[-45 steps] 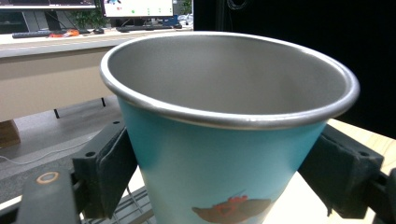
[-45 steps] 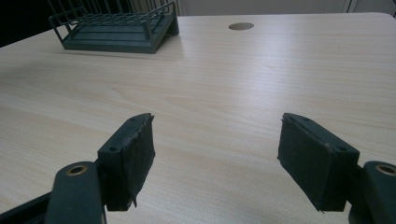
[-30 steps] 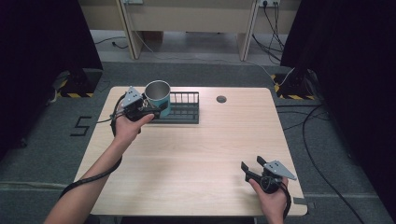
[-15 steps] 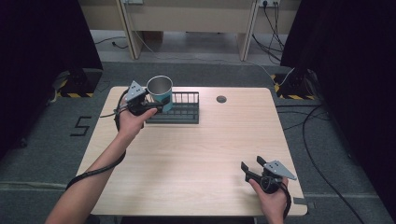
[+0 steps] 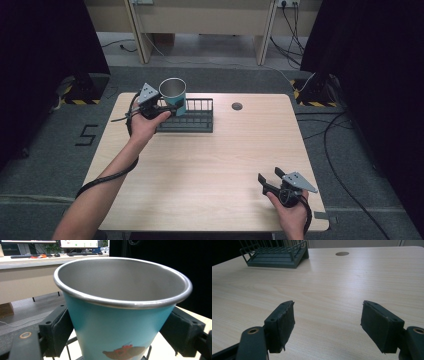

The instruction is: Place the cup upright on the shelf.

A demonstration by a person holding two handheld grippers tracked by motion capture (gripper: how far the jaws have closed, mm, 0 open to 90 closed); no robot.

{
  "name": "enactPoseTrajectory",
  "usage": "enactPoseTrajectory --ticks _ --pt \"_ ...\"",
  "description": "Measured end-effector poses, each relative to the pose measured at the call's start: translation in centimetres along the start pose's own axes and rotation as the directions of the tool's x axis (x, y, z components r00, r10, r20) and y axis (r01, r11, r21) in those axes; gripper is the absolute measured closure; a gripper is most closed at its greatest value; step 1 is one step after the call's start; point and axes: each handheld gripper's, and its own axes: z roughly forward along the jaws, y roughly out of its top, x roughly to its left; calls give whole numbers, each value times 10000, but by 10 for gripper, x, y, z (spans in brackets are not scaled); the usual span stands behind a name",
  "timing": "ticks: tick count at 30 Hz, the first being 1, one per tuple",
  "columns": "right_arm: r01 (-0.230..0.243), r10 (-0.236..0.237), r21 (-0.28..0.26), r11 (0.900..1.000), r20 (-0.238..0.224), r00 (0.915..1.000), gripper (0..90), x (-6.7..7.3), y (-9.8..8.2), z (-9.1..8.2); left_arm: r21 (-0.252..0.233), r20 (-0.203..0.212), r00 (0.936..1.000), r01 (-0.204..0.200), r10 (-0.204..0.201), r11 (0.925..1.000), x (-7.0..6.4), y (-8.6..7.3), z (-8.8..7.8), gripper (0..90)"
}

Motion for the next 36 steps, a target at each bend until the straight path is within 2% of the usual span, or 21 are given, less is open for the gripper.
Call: enactPoseTrajectory --ticks 16,36 --pt "18 -18 17 10000 -27 10000 277 0 0 0 316 -187 9998 115 -109 9994 5 -1 18 160" --pt "-25 25 18 10000 -41 10000 276 0 0 0 878 -553 9981 331 -283 9956 8 -16 40 160"
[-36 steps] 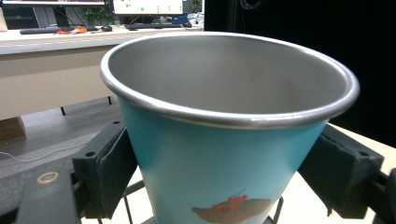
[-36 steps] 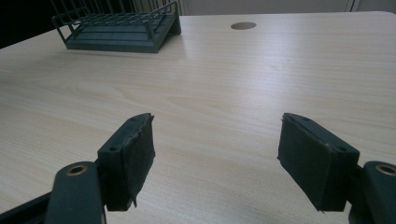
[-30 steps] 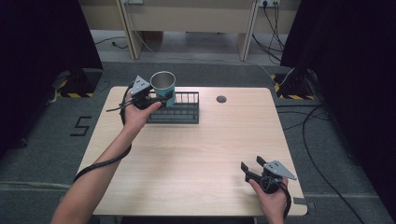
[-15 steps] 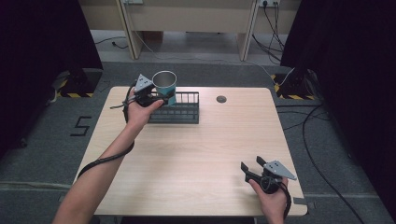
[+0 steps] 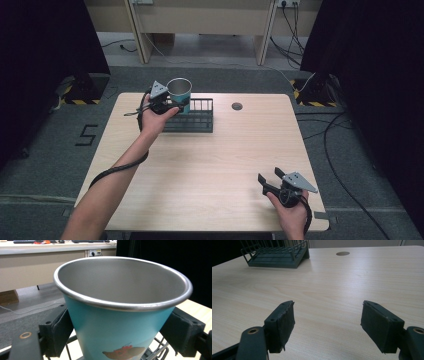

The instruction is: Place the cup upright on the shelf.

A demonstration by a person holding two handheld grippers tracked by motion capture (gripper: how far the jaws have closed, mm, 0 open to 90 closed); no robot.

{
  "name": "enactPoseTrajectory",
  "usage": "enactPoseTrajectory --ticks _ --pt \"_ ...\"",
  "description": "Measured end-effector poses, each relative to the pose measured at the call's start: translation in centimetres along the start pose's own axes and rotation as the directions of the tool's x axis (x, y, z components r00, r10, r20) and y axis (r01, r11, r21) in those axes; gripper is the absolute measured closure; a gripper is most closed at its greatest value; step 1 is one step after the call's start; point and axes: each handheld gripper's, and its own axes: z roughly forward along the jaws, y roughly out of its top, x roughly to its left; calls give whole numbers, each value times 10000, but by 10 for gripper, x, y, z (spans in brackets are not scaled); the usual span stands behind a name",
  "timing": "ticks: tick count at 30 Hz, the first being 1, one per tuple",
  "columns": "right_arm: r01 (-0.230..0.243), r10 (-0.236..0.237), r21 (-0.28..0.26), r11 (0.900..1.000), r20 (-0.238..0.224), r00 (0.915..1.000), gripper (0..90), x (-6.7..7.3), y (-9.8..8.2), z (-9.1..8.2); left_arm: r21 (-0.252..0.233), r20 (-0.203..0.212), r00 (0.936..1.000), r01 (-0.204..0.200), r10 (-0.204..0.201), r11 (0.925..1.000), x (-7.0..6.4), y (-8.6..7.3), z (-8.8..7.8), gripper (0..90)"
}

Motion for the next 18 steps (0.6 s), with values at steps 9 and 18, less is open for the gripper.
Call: enactPoseTrajectory --ticks 9,18 --pt "42 -42 9 10000 5 10000 276 0 0 0 251 -119 9999 23 -20 9997 0 -5 7 160" --pt "37 -37 5 10000 -14 10000 275 0 0 0 539 -265 9996 88 -74 9985 -3 -13 16 159"
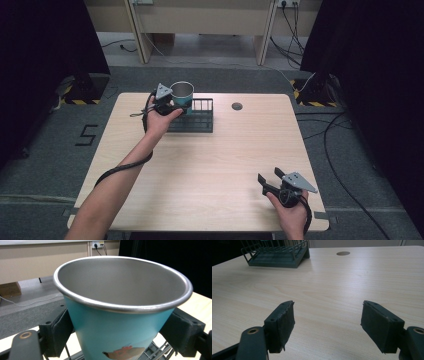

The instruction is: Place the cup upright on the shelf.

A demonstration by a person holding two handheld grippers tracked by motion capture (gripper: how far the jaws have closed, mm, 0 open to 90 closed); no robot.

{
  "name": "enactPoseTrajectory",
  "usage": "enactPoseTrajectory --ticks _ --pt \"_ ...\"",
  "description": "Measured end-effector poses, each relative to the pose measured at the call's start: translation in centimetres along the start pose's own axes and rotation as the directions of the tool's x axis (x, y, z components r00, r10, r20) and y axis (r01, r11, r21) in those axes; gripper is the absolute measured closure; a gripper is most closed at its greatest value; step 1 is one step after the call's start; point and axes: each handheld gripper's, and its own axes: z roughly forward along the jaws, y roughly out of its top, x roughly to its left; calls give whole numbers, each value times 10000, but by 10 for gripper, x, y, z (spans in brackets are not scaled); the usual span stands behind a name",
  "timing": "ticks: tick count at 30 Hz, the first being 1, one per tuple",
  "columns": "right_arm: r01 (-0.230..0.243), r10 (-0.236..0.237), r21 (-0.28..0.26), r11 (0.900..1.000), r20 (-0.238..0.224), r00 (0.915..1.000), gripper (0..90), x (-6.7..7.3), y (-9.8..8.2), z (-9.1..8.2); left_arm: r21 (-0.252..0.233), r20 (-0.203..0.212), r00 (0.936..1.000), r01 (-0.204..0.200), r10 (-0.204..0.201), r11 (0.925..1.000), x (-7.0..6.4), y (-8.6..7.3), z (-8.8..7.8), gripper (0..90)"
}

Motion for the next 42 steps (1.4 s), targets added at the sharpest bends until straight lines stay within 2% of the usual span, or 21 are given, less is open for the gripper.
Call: enactPoseTrajectory --ticks 2,22,42 --pt "-1 1 1 10000 -3 10000 275 0 0 0 131 -49 10000 -82 82 9999 0 -2 2 159" --pt "68 -68 23 10000 -15 10000 274 1 0 0 695 -219 9998 32 -16 9976 -4 -14 10 159" --pt "77 -77 34 10000 -20 10000 274 1 0 0 794 -232 9994 271 -253 9965 -2 -18 12 158"
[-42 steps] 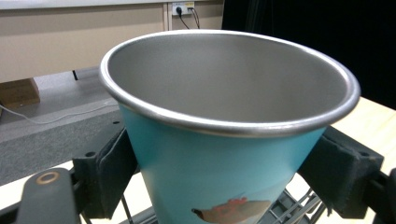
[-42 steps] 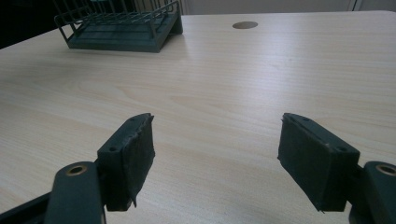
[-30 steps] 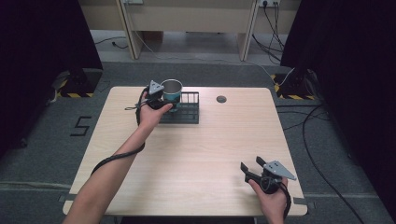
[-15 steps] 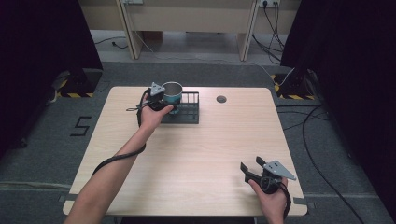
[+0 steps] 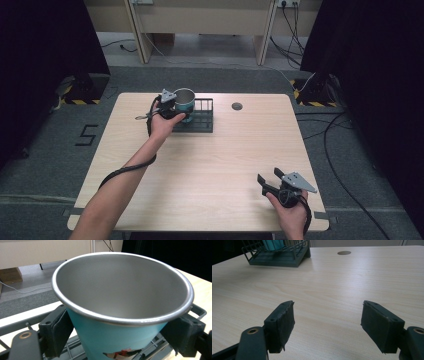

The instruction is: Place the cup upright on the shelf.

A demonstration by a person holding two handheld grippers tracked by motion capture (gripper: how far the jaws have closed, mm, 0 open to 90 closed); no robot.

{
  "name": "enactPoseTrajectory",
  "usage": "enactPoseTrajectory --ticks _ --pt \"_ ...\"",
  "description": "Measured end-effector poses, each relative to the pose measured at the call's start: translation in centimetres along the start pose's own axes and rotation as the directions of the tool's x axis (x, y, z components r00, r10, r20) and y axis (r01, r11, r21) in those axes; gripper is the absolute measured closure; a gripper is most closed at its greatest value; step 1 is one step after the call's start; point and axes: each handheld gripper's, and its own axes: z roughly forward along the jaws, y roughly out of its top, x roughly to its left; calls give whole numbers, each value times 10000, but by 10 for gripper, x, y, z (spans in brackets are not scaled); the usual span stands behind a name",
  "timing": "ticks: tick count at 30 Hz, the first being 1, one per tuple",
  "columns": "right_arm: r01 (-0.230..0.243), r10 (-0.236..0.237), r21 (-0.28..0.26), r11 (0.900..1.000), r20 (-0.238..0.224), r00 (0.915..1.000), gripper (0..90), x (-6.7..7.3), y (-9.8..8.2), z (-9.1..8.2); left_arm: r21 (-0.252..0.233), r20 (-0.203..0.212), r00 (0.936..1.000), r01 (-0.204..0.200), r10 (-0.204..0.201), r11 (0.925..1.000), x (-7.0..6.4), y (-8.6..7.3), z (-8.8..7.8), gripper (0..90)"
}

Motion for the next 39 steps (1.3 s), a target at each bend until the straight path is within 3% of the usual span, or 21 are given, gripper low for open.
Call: enactPoseTrajectory --ticks 19,39 --pt "58 -58 19 10000 6 10000 274 0 0 0 77 54 10000 80 -80 9999 0 1 -4 142" --pt "47 -47 33 10000 15 10000 274 0 0 0 -16 34 9999 159 -159 9999 -1 -3 -26 142"
